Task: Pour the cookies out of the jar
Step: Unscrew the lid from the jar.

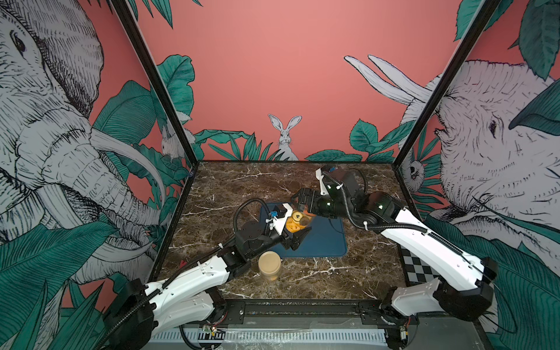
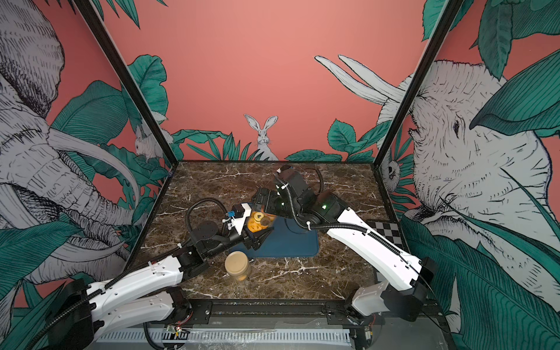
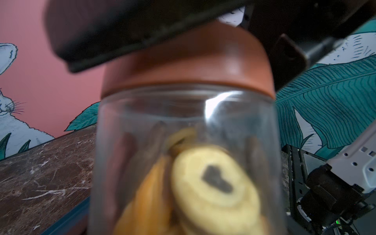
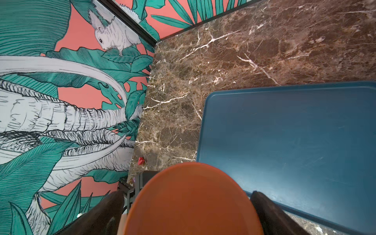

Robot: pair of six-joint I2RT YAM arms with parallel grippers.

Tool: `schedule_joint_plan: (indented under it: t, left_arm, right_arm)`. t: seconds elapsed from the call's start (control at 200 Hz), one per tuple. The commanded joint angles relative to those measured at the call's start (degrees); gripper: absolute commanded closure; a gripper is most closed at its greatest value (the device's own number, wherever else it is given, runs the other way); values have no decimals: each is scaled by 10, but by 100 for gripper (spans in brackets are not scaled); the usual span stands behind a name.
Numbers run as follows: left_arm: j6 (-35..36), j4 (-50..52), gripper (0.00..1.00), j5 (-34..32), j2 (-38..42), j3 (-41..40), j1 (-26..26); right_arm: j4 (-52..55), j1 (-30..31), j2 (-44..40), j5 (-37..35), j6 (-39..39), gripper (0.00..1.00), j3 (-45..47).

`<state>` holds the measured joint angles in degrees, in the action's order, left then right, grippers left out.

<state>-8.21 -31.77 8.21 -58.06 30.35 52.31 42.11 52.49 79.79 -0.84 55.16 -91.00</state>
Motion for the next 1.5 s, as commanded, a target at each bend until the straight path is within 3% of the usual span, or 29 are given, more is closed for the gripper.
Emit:
schedule_joint_plan:
  t: [0.0, 0.165, 0.25, 0.31, 0.405, 0.46, 0.61, 0.69, 0.86, 1.01, 1.105, 1.125, 1.17, 1.235, 1.496]
  left_arm:
    - [-7, -92, 100, -6, 16, 3, 2]
    - [-8, -96, 100, -2, 14, 2, 2]
    - [-9, -99, 100, -1, 12, 2, 2]
    - [-14, -109, 100, 3, 11, 0, 2]
    - [-29, -130, 100, 18, 8, 0, 2]
    - [-40, -144, 100, 35, 7, 1, 1]
    - [-100, -205, 100, 93, 13, -6, -11]
    - [-147, -252, 100, 128, 13, -8, -30]
    - [-187, -281, 100, 189, 16, 3, -49]
    - [-234, -350, 100, 187, 6, -19, -81]
    - [-251, -365, 100, 195, -5, -16, -91]
    - [-252, -362, 100, 196, -7, -15, -91]
    - [-245, -343, 100, 198, -8, -8, -90]
    - [-222, -294, 100, 179, -3, -1, -91]
    - [-120, -165, 100, 106, 19, 0, -90]
  right_arm:
    - [-6, 4, 5, -28, 34, 3, -7]
    - [-3, 4, 15, -24, 34, 10, -9]
    - [-18, 4, 13, -18, 31, 20, -1]
    - [-40, 4, 9, -6, 26, 34, 12]
    - [-96, 4, -5, 23, 1, 67, 43]
    - [-134, 0, -14, 52, -25, 77, 60]
    - [-300, -28, -43, 241, -77, 78, 132]
    - [-374, -38, -67, 307, -79, 76, 179]
    - [-353, -41, -74, 326, -105, 79, 176]
    - [-366, -41, -75, 331, -105, 81, 176]
    - [-371, -42, -70, 343, -104, 74, 167]
    - [-368, -42, -69, 343, -104, 65, 165]
    - [-344, -43, -67, 328, -108, 33, 146]
    - [-289, -46, -64, 290, -119, 2, 115]
    - [-40, -47, -32, 106, -104, 1, -27]
